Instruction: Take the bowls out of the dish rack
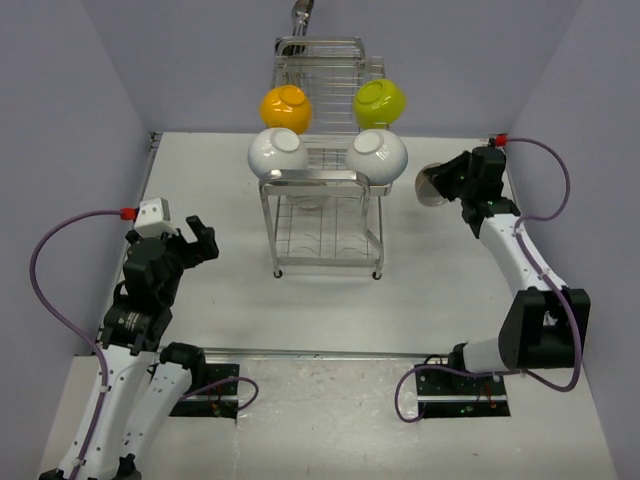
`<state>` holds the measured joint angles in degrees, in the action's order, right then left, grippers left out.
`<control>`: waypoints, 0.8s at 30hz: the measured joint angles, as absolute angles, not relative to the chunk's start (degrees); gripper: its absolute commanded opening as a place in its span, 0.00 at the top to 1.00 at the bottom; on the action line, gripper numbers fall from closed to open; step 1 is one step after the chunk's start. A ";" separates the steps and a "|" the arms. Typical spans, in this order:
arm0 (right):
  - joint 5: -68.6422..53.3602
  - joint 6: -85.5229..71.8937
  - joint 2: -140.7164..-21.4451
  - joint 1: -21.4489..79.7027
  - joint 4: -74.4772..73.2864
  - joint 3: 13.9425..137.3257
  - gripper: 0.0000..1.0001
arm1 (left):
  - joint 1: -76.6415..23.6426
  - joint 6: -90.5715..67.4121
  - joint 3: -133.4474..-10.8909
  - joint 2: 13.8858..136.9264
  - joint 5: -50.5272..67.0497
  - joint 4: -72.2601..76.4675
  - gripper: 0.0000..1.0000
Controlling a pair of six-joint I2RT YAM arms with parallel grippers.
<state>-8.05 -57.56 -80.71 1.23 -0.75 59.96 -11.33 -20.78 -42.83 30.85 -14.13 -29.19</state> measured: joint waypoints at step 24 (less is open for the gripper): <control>14.52 -22.22 -102.80 7.84 -45.65 77.21 1.00 | -11.33 -20.78 -42.83 28.84 -14.13 -29.17 0.00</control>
